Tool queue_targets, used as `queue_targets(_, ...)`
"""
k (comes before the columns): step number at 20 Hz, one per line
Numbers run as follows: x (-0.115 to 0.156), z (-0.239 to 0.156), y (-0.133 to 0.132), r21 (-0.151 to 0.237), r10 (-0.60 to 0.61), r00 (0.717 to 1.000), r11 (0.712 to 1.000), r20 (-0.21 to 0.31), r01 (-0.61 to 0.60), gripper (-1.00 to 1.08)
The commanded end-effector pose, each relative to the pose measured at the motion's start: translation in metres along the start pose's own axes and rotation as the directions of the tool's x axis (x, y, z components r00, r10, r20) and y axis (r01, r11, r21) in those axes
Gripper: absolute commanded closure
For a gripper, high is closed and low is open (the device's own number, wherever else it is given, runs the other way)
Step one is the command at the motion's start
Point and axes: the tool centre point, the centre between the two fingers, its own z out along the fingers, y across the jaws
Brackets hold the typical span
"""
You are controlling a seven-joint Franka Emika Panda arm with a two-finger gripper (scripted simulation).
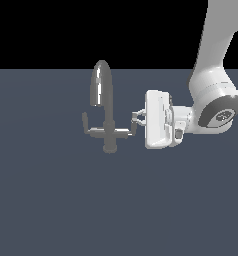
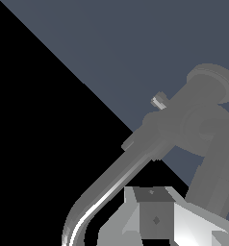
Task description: Turn on the faucet by rotating a designated handle.
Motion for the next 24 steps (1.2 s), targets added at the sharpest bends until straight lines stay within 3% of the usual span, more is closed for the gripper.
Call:
queue_targets(1,-0.003,0.000,0.006,0.000,0.002,1.000,1.000,0.001,-0.002,1.08)
queue_targets(12,-0.023,0.000,0.045,0.000,0.001,1.000,1.000,0.007,-0.001,1.08)
queue_targets(14,-0.019,0.000,0.030,-0.002,-0.025,1.000,1.000,-0.002,0.025,1.08)
queue_targets(24,-0.003,-0.001,0.090,-0.001,-0.001,1.000,1.000,0.007,0.001,1.08)
